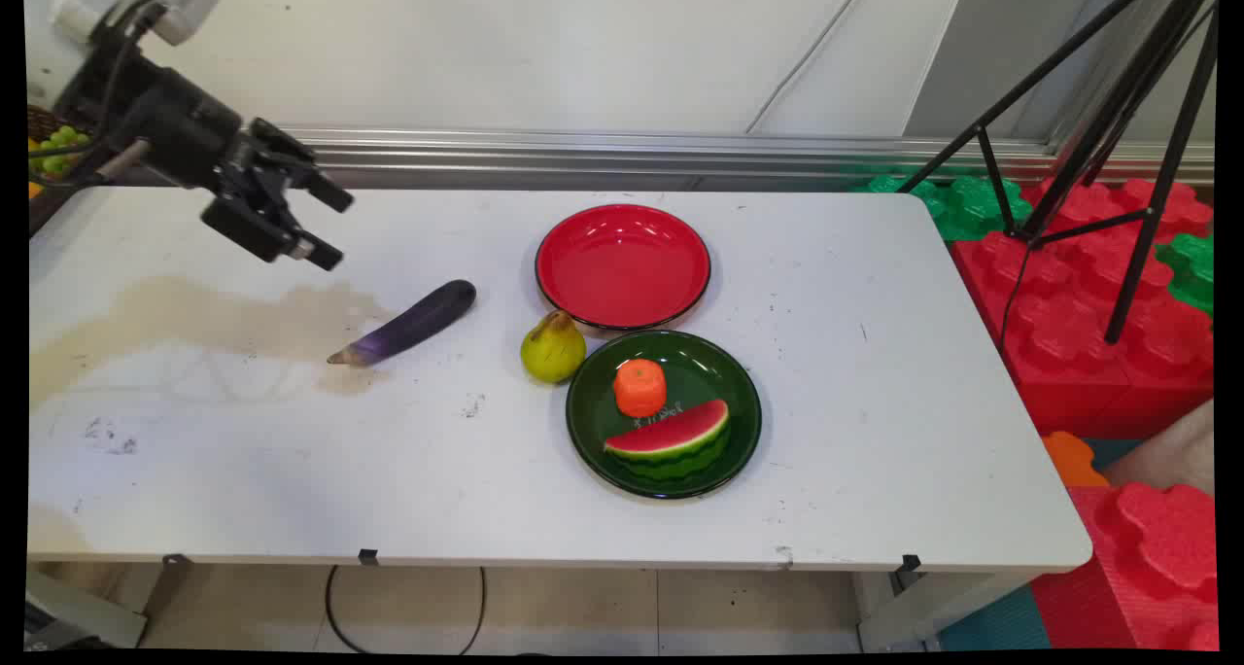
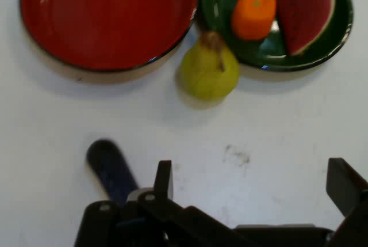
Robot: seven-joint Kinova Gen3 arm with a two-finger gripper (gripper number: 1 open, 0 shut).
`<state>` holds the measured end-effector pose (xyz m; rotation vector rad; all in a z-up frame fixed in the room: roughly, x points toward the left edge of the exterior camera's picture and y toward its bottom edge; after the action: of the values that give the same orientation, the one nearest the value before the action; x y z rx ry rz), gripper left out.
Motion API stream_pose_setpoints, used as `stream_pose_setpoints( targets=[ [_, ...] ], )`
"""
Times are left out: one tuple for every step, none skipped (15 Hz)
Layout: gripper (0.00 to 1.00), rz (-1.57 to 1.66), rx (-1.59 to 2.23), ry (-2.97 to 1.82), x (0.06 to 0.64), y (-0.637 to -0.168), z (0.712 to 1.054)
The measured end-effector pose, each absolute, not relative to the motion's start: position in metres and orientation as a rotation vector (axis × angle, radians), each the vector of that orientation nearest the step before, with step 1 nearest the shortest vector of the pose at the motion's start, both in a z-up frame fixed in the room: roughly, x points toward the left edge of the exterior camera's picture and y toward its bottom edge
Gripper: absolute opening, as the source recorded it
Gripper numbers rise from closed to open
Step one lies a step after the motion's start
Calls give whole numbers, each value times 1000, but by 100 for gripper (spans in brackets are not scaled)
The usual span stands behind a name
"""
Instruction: Pick up the mandarin from the green plate
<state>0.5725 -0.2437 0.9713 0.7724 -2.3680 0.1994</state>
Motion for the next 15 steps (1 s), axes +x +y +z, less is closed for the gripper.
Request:
stream_pose_setpoints(
  targets=[
    [100,194,756,-2369,567,-245,971],
    [100,188,733,-2370,559,-248,969],
    [100,181,709,-2371,550,-251,967],
    [100,174,685,-2374,541,-254,965],
    [100,168,666,-2377,533,-257,962],
    [100,164,653,-2380,528,-259,960],
    [100,159,635,-2383,520,-262,957],
    [100,152,617,-2386,512,-266,954],
    [100,145,594,-2391,501,-271,948],
    [100,140,580,-2395,493,-275,944],
    [100,137,570,-2398,488,-278,941],
    [100,132,557,-2403,481,-282,936],
    [100,129,549,-2407,476,-285,933],
    [100,124,536,-2413,468,-290,928],
    [100,121,528,-2417,463,-293,925]
  ],
)
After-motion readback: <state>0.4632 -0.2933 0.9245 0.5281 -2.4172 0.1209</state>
